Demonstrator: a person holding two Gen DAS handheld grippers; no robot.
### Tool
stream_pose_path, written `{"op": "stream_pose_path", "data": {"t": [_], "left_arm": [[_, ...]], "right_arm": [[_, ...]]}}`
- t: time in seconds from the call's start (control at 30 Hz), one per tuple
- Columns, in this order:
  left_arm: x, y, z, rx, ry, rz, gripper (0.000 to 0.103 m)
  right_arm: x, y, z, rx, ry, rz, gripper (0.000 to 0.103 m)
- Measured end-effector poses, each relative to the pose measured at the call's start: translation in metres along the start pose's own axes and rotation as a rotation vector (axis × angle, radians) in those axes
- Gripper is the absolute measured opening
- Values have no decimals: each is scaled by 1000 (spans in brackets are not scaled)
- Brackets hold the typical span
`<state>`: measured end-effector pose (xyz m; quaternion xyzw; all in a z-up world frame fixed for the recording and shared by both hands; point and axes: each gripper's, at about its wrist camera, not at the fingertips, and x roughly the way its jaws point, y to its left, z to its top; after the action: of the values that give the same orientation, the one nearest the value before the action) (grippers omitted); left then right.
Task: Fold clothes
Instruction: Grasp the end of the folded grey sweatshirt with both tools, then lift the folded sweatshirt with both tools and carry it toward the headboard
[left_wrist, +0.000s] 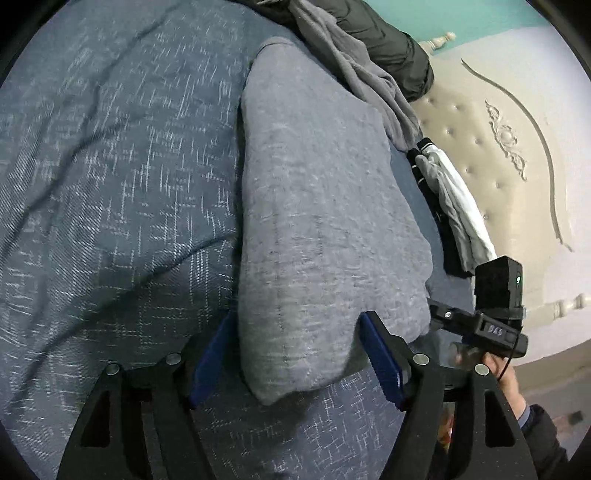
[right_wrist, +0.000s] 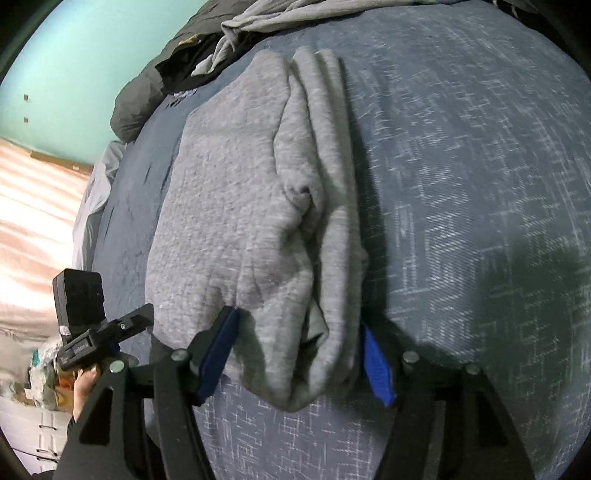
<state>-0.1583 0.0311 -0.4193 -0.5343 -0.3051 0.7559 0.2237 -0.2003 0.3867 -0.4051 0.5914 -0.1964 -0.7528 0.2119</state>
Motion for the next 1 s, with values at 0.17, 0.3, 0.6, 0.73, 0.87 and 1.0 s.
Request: {"op": "stream_pose_path", "data": {"t": [0.17,0.3,0.6,0.73,0.87,1.0], "left_arm": [[6,-6,0,22,4,-3,75],[6,-6,1,33,3,-10,73],[4,-5,0,41,1,-14,70],[2,-6,0,42,10,-5,71],[2,-10,0,58,12,19,71],[4,-11,-1,65,0,33,71]], "right_arm": [[5,6,5,-11,-3,18,58],[1,6,4,-34,-16,41,37],[-11,-14,-1,11,-56,91,22],[-14,-14,3,59,-72,105,44],[-2,-8,8,61,-39,97,56],[11,-4,9,48,-31,70,56]]}}
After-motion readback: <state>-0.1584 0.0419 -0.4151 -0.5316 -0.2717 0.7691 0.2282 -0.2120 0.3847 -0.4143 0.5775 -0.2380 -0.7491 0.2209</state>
